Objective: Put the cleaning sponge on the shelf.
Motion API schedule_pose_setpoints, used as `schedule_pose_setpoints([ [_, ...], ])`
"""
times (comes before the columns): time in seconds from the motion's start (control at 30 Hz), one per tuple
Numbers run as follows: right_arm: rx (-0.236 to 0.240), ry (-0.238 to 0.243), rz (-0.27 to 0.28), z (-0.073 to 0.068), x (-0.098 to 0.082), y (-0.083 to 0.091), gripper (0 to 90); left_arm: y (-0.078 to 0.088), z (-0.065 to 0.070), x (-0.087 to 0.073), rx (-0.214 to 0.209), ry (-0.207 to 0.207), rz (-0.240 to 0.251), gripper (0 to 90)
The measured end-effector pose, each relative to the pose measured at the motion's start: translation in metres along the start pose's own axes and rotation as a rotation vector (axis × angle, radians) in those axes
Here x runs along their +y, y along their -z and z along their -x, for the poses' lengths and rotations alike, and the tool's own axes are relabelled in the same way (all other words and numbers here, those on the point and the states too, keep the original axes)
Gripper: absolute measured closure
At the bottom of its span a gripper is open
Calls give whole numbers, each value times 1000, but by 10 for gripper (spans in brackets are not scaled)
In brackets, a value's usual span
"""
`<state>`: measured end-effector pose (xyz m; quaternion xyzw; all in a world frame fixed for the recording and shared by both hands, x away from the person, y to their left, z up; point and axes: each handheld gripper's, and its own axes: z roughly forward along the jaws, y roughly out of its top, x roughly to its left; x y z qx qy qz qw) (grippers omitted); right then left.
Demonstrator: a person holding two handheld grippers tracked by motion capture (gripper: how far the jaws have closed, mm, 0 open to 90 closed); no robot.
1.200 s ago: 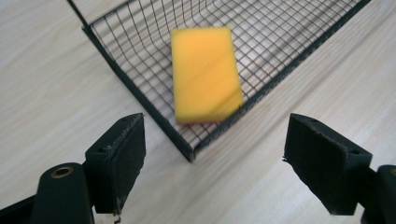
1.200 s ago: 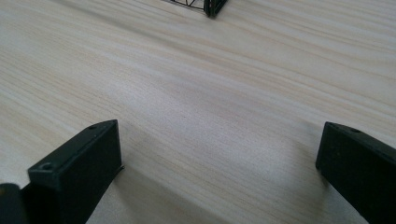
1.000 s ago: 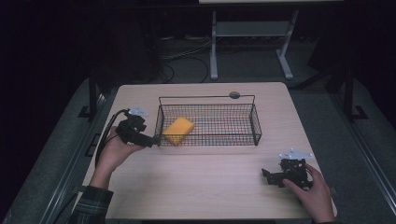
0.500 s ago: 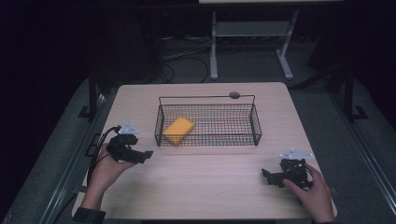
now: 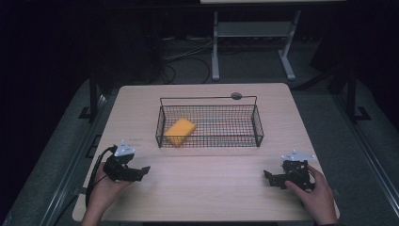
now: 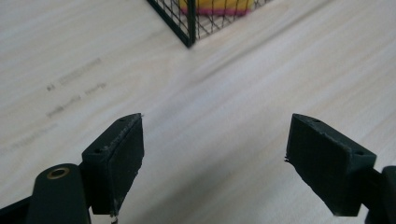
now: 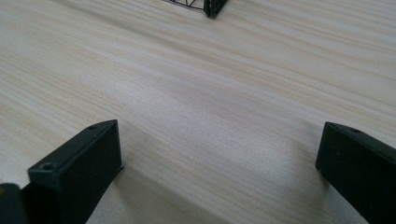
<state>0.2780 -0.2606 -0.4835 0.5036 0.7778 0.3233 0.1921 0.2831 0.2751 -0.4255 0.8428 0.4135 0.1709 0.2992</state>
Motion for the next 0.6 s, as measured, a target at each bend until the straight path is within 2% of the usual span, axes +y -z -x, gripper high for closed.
schedule_pose_setpoints([
  [0.13,0,0,0,0,0,0,0,-3,6,-11,-7,-5,-19,181],
  [0.3,0,0,1,0,0,0,0,-7,12,-22,10,-25,-44,176],
  [0.43,0,-3,0,0,0,0,0,-12,14,-27,-4,-22,-64,160],
  [0.5,0,-1,1,0,0,0,0,-15,15,-29,1,-34,-84,142],
  [0.6,0,-1,1,0,0,0,0,-17,15,-31,-19,-21,-74,140],
])
